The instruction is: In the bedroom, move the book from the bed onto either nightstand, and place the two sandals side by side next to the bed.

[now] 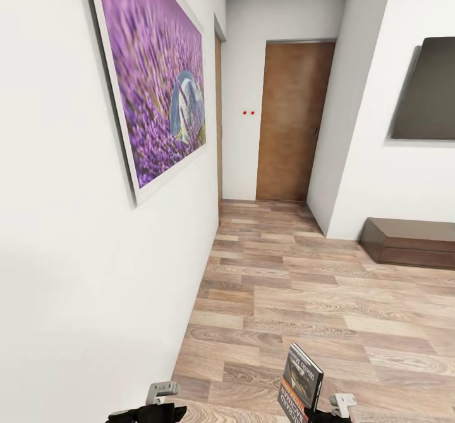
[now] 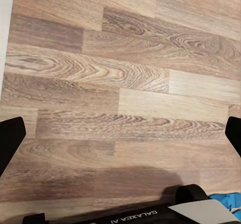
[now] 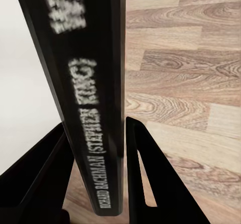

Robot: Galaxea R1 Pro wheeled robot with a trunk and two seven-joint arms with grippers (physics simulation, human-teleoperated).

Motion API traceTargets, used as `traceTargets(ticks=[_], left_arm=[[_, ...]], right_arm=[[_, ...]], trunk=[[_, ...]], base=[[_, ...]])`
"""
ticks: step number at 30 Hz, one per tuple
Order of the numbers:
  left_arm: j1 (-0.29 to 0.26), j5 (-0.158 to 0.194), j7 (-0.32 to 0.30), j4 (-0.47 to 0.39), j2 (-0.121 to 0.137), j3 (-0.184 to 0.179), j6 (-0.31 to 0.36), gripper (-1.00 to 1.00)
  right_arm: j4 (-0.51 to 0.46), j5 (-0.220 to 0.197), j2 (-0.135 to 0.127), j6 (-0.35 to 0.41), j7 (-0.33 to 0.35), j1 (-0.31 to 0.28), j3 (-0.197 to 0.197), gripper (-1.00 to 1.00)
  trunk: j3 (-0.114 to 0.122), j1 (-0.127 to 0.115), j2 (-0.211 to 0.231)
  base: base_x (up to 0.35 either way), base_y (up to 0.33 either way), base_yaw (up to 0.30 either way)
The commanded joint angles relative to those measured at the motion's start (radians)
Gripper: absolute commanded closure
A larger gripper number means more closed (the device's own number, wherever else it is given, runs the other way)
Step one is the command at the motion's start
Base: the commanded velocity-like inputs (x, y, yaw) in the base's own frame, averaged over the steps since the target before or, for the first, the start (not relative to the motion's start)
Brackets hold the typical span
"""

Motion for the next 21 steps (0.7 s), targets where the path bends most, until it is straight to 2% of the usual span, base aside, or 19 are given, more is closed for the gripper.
traceTargets(ticks=[1, 10, 21], left_arm=[[0.0, -0.01, -0.005, -0.003, -0.001, 0.009, 0.007, -1.0], [0.0, -0.01, -0.005, -0.002, -0.001, 0.009, 0.007, -1.0], [0.0, -0.01, -0.005, -0.002, -0.001, 0.009, 0.007, -1.0]], right_arm=[[0.001, 0.01, 0.0, -0.005, 0.002, -0.001, -0.007, 1.0], [0.001, 0.01, 0.0, -0.005, 0.005, -0.001, -0.007, 1.0], [0.001, 0.012, 0.0, -0.005, 0.005, -0.001, -0.007, 1.0]], trunk=[[-0.001, 0.0, -0.001], [-0.001, 0.0, -0.001], [-0.001, 0.0, -0.001]], base=[[0.0, 0.0, 0.0], [0.0, 0.0, -0.001], [0.0, 0.0, -0.092]])
